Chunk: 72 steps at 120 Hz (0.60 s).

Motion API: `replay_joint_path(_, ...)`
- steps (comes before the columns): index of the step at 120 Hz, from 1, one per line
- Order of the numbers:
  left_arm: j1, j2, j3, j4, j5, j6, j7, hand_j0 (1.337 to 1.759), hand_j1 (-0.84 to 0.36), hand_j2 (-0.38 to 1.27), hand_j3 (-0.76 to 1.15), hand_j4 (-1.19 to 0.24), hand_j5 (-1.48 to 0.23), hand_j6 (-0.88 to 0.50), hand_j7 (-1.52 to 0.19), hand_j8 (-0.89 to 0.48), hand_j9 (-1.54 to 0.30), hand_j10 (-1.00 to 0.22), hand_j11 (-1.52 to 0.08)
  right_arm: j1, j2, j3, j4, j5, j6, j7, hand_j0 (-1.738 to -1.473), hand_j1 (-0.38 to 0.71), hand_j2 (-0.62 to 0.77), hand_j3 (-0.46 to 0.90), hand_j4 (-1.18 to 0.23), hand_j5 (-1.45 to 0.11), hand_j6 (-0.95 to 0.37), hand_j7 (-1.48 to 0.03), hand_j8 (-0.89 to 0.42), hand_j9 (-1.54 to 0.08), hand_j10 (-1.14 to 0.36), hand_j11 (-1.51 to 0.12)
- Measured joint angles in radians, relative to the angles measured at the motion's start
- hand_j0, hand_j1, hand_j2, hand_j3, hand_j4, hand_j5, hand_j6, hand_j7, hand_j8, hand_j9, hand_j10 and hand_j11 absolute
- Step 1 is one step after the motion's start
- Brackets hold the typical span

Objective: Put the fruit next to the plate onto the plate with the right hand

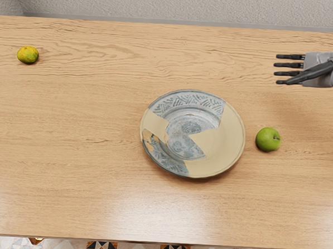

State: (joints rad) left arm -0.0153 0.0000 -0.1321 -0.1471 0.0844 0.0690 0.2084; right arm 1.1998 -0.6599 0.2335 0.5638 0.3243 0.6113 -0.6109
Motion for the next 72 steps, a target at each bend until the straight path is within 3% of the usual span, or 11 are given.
replay_joint_path(24, 0.002, 0.000, 0.000, 0.000, 0.000, 0.000, 0.000, 1.658, 0.35, 0.00, 0.00, 0.00, 0.00, 0.00, 0.00, 0.00, 0.00, 0.00, 0.00, 0.005, -0.008, -0.004, 0.012, -0.006, 0.000, 0.000, -1.658, -0.35, 0.00, 0.00, 0.00, 0.00, 0.00, 0.00, 0.00, 0.00, 0.00, 0.00)
replay_joint_path(34, 0.000, 0.000, 0.000, 0.000, 0.000, 0.000, 0.000, 1.658, 0.35, 0.00, 0.00, 0.00, 0.00, 0.00, 0.00, 0.00, 0.00, 0.00, 0.00, 0.040, -0.001, -0.021, 0.014, -0.111, 0.000, 0.000, -1.658, -0.35, 0.00, 0.00, 0.00, 0.00, 0.00, 0.00, 0.00, 0.00, 0.00, 0.00)
replay_joint_path(56, 0.000, 0.000, 0.000, 0.001, 0.000, 0.000, 0.000, 1.658, 0.35, 0.00, 0.00, 0.00, 0.00, 0.00, 0.00, 0.00, 0.00, 0.00, 0.00, 0.215, 0.132, -0.240, 0.050, -0.296, 0.000, 0.000, -1.658, -0.35, 0.00, 0.00, 0.00, 0.00, 0.00, 0.00, 0.00, 0.00, 0.00, 0.00)
replay_joint_path(72, 0.001, 0.000, 0.000, 0.001, 0.000, 0.000, 0.000, 1.658, 0.35, 0.00, 0.00, 0.00, 0.00, 0.00, 0.00, 0.00, 0.00, 0.00, 0.00, 0.397, 0.313, -0.499, 0.090, -0.332, 0.000, 0.000, -1.658, -0.35, 0.00, 0.00, 0.00, 0.00, 0.00, 0.00, 0.00, 0.00, 0.00, 0.00)
